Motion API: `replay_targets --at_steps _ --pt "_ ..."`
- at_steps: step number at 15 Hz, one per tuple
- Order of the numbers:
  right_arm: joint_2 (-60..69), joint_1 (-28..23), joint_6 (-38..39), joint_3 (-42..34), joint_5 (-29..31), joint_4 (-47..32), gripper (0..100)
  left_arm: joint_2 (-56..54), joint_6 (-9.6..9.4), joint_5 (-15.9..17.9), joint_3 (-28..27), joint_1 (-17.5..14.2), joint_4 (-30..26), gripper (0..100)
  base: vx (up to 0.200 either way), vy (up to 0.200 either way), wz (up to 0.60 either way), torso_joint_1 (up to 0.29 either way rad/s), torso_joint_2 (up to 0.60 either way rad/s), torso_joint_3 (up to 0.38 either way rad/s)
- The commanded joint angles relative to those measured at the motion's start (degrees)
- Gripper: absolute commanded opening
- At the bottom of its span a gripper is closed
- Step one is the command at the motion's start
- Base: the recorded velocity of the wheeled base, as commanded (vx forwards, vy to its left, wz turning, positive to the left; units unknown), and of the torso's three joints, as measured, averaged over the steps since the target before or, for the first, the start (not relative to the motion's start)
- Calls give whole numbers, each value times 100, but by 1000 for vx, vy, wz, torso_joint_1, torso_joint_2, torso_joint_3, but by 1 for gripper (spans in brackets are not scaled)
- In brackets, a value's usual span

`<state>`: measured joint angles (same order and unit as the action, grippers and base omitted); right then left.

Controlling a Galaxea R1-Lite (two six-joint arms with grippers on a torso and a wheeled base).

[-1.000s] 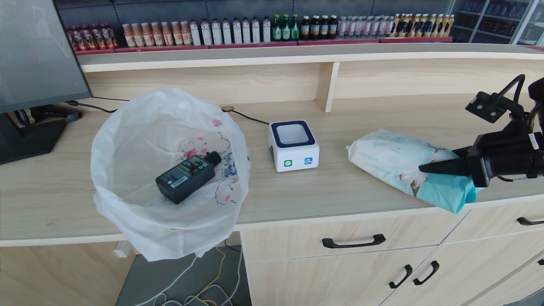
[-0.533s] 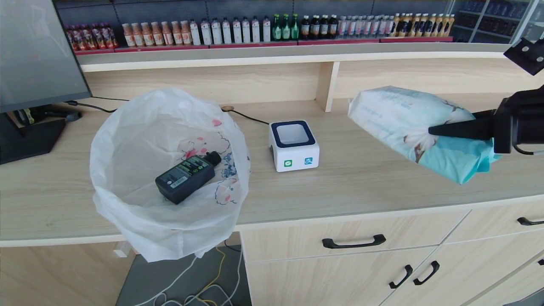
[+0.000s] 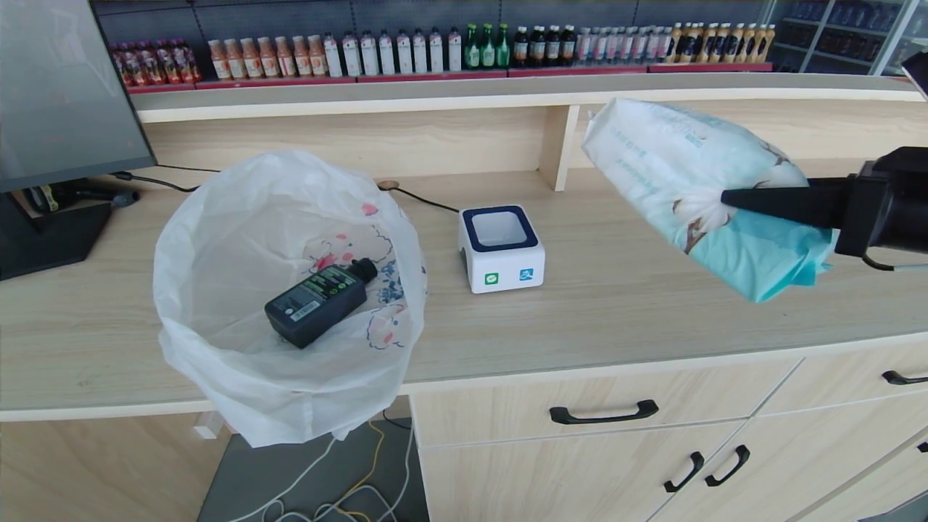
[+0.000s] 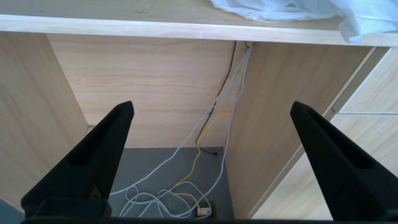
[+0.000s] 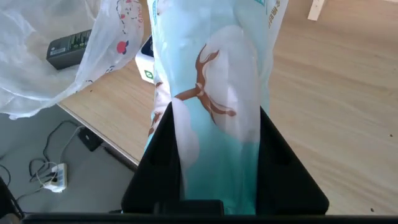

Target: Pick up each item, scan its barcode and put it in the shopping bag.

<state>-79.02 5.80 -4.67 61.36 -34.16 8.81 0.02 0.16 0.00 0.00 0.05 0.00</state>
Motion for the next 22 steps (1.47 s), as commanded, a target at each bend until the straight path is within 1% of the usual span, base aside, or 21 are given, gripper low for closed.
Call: replay_targets --at_steps 1,2,3,4,6,7,8,9,10,11,12,13,14,16,17,18,19,20,22 --pt "194 167 124 -924 225 1043 0 -2 2 0 0 -5 0 100 0 0 0 0 0 0" --pt "150 167 159 -1205 410 1588 0 -2 2 0 0 -5 0 100 0 0 0 0 0 0" --pt "132 202 168 -1345 603 1931 0 -2 2 0 0 4 0 100 0 0 0 0 0 0" --pt "132 387 168 -1433 920 2204 0 -2 2 0 0 -5 0 100 0 0 0 0 0 0" --pt "159 800 159 -1469 1887 2546 0 -2 2 0 0 4 0 100 0 0 0 0 0 0" --pt "168 923 150 -1469 2177 2634 0 -2 2 0 0 4 0 100 0 0 0 0 0 0" --pt "159 1362 142 -1512 3012 2915 0 -2 2 0 0 -5 0 100 0 0 0 0 0 0" --pt "150 1617 80 -1609 3556 3153 0 -2 2 0 0 4 0 100 0 0 0 0 0 0" --pt "168 1881 -148 -1838 4242 3487 0 -2 2 0 0 4 0 100 0 0 0 0 0 0" --pt "159 2127 -368 -2040 4743 3882 0 6 2 0 0 4 -9 100 0 0 0 0 0 0" --pt "132 2426 -623 -2303 5086 4348 0 6 -7 0 0 13 0 100 0 0 0 0 0 0" --pt "106 2619 -895 -2488 5314 4735 0 -2 -16 0 0 13 0 100 0 0 0 0 0 0" --pt "88 2707 -1115 -2620 5446 5095 0 -2 -7 0 0 13 0 100 0 0 0 0 0 0" --pt "-70 3023 -1335 -2778 5446 5860 0 -2 28 0 0 4 0 100 0 0 0 0 0 0" --pt "-149 3094 -1344 -2822 5437 6124 0 -2 28 0 0 -5 0 100 0 0 0 0 0 0" --pt "-369 3085 -1238 -2971 5437 6598 0 -2 28 0 0 4 0 100 0 0 0 0 0 0" --pt "-518 3076 -1045 -3033 5437 6871 0 -2 11 0 0 4 0 100 0 0 0 0 0 0" --pt "-659 3076 -878 -3077 5437 7038 0 -2 11 0 0 -5 0 100 0 0 0 0 0 0" --pt "-738 3076 -781 -3270 5428 7275 0 -2 19 0 0 -5 0 100 0 0 0 0 0 0"
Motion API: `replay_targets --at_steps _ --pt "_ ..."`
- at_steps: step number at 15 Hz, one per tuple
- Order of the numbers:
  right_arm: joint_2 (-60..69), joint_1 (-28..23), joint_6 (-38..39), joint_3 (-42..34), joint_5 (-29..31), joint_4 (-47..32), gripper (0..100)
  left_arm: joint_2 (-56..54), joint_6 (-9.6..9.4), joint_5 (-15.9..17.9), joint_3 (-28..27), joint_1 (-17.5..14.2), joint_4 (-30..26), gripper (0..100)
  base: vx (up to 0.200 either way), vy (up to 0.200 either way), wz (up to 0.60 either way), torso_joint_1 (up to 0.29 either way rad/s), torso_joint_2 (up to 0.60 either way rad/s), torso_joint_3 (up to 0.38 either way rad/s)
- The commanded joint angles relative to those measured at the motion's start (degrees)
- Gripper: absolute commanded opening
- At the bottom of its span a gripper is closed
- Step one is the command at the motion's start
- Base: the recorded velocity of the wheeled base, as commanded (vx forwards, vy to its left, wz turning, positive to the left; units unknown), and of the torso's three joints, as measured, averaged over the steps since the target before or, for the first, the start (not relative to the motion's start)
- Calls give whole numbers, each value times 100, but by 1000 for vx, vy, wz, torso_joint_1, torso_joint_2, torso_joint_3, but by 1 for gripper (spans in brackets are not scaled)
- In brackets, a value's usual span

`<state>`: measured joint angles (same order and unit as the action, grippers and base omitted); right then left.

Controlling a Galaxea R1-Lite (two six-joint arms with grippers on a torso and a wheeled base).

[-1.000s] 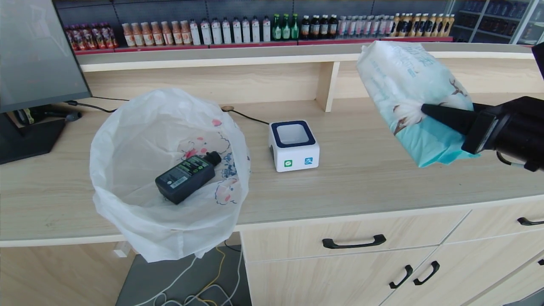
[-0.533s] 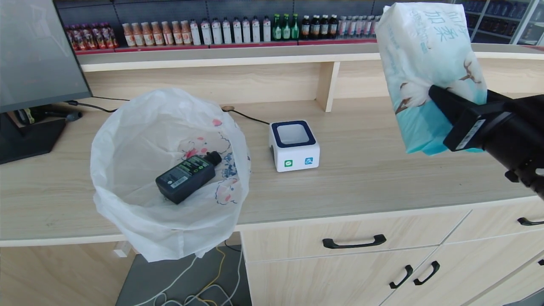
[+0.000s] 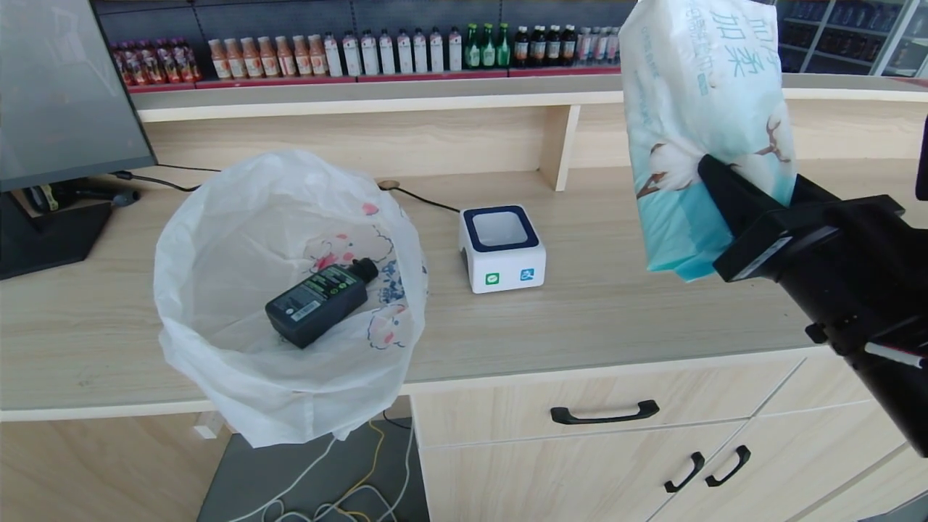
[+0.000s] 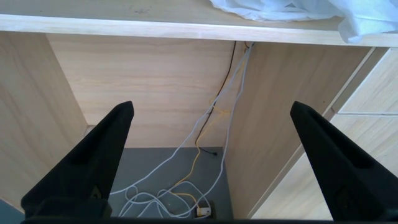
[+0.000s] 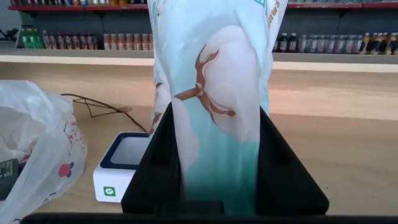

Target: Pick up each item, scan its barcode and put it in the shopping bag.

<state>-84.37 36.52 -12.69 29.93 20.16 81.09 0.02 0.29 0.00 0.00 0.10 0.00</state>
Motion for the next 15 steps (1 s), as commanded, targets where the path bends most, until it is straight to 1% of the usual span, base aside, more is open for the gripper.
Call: replay_targets --at_steps 1,3,5,14,15 --pt "-203 4 30 -198 -4 82 0 -2 -3 0 0 -1 0 100 0 0 0 0 0 0" --pt "-203 4 21 -286 -4 232 0 -2 -3 0 0 -1 0 100 0 0 0 0 0 0" --pt "-185 -110 3 -356 -4 363 0 -2 -3 0 0 -1 0 100 0 0 0 0 0 0" --pt "-141 -128 12 -699 -12 478 0 -2 6 0 0 -10 0 100 0 200 0 1 -1 3" --pt "-132 -119 12 -716 -12 478 0 -2 6 0 0 -10 0 100 0 0 0 0 0 0"
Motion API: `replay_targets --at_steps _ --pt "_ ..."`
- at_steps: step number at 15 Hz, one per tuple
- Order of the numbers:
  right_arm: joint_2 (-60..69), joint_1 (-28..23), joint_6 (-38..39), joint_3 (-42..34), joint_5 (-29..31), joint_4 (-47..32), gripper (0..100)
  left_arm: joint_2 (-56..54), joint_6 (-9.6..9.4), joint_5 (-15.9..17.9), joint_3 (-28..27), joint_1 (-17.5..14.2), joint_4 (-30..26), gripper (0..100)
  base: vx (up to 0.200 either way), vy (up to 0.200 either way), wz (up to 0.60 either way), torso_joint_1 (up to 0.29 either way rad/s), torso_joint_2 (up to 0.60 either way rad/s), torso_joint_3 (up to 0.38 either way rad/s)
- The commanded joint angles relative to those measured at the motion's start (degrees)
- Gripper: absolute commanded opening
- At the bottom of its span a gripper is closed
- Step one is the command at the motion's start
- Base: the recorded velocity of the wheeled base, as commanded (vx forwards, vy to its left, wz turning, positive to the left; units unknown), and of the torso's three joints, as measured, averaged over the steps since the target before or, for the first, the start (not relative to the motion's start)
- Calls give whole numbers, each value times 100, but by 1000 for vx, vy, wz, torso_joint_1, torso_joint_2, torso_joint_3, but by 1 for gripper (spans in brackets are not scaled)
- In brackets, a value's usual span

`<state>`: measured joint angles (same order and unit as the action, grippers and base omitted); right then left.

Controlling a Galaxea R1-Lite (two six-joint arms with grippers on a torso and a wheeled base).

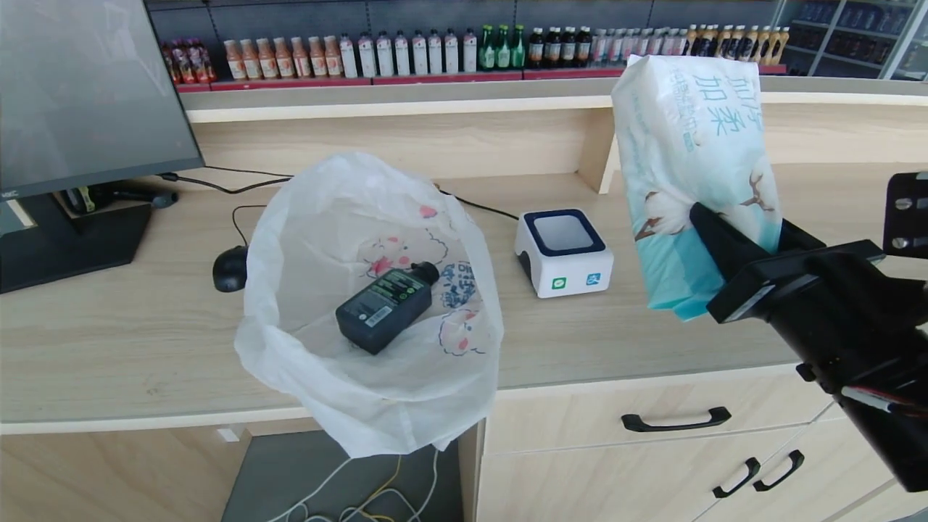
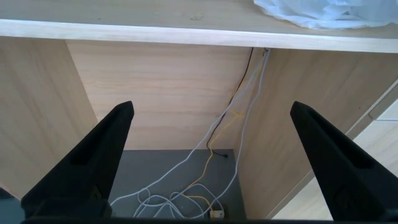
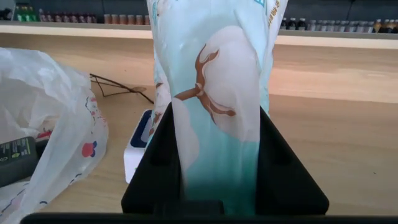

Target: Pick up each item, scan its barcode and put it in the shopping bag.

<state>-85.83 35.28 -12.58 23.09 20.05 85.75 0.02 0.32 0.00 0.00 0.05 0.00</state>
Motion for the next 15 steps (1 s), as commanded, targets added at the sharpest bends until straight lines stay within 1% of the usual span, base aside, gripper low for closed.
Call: replay_targets --at_steps 1,3,6,10,11,13,14,15 --pt "14 5 1 -59 -10 12 0 -2 -5 0 0 4 0 100 0 0 0 0 0 0" --pt "14 14 1 -112 -1 12 0 -2 -5 0 0 4 0 100 0 0 0 0 0 0" --pt "67 14 107 -402 -1 21 0 -2 -5 0 0 4 0 100 0 0 0 0 0 0" --pt "-135 14 159 -279 86 -76 0 -2 -5 0 0 4 0 100 0 0 0 0 0 0" --pt "-171 14 151 -164 95 -216 0 -2 -5 0 0 -5 0 100 0 0 0 0 0 0" --pt "-109 14 151 266 95 -805 0 -2 -5 0 0 -5 0 100 0 0 0 0 0 0" --pt "-39 14 151 609 95 -1333 0 -2 -5 0 0 4 0 100 0 0 0 0 0 0" --pt "-4 23 151 838 95 -1684 0 -2 -5 0 0 4 0 100 0 0 0 0 0 0"
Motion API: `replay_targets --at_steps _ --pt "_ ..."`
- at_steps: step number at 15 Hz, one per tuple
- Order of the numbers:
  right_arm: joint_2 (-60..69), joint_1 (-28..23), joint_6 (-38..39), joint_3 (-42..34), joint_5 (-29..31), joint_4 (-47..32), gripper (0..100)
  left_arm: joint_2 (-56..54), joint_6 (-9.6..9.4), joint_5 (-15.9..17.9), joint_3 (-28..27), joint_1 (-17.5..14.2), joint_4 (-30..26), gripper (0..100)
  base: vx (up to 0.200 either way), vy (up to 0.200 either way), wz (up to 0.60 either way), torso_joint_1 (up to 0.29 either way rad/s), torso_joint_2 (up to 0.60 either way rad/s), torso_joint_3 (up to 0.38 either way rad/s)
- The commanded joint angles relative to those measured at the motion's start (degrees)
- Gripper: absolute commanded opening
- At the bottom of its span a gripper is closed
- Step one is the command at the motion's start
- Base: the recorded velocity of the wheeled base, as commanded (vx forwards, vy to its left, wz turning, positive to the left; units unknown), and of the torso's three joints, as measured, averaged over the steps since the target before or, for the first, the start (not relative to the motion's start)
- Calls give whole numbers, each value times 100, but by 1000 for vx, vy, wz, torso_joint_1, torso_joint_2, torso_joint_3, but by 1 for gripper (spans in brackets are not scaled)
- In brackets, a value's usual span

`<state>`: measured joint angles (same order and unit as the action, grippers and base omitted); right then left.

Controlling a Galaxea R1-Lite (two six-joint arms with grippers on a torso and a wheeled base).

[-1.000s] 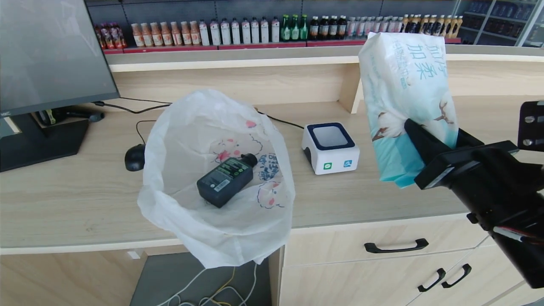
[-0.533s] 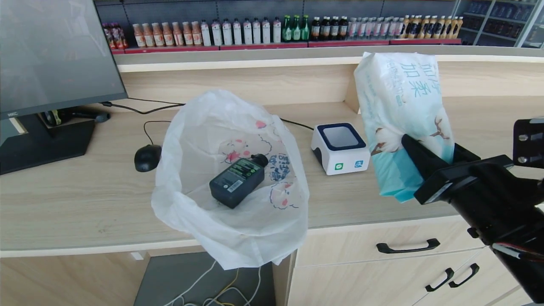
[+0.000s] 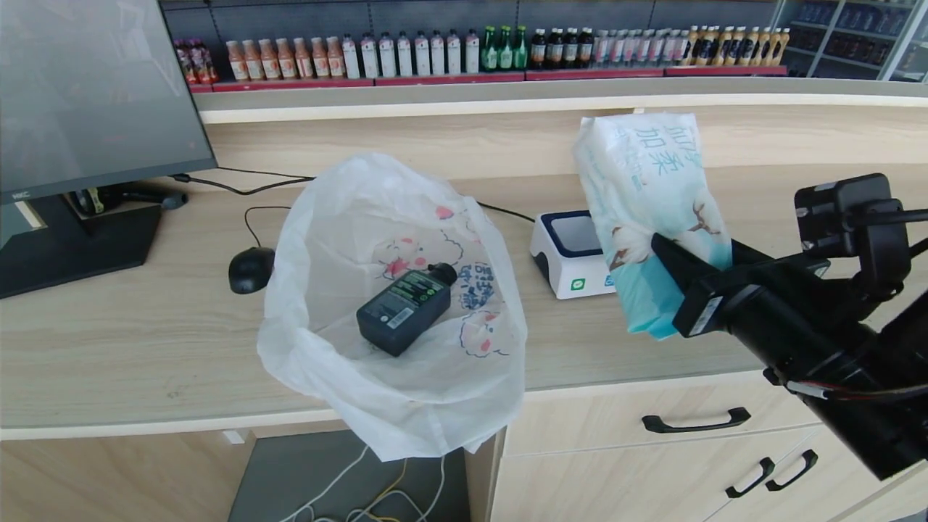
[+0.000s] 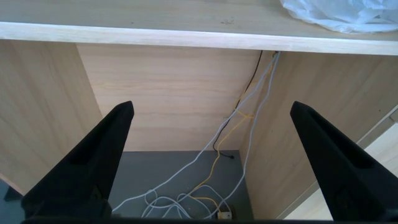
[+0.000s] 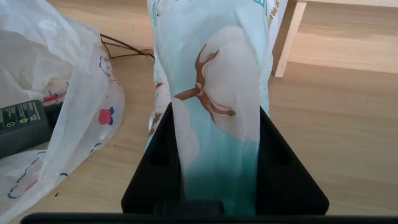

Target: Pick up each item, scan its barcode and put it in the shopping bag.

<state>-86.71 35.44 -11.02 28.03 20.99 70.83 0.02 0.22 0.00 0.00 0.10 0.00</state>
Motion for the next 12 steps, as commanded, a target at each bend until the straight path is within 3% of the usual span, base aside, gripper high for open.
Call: replay_targets --at_steps 1,5,12 --pt "119 7 -5 537 1 -509 0 -2 4 0 0 -1 0 100 0 0 0 0 0 0" --pt "111 279 30 713 371 -1282 0 -2 4 0 0 -10 0 100 0 0 0 0 0 0" --pt "-408 455 329 968 625 -1343 0 -2 4 0 0 -10 0 100 0 0 0 0 0 0"
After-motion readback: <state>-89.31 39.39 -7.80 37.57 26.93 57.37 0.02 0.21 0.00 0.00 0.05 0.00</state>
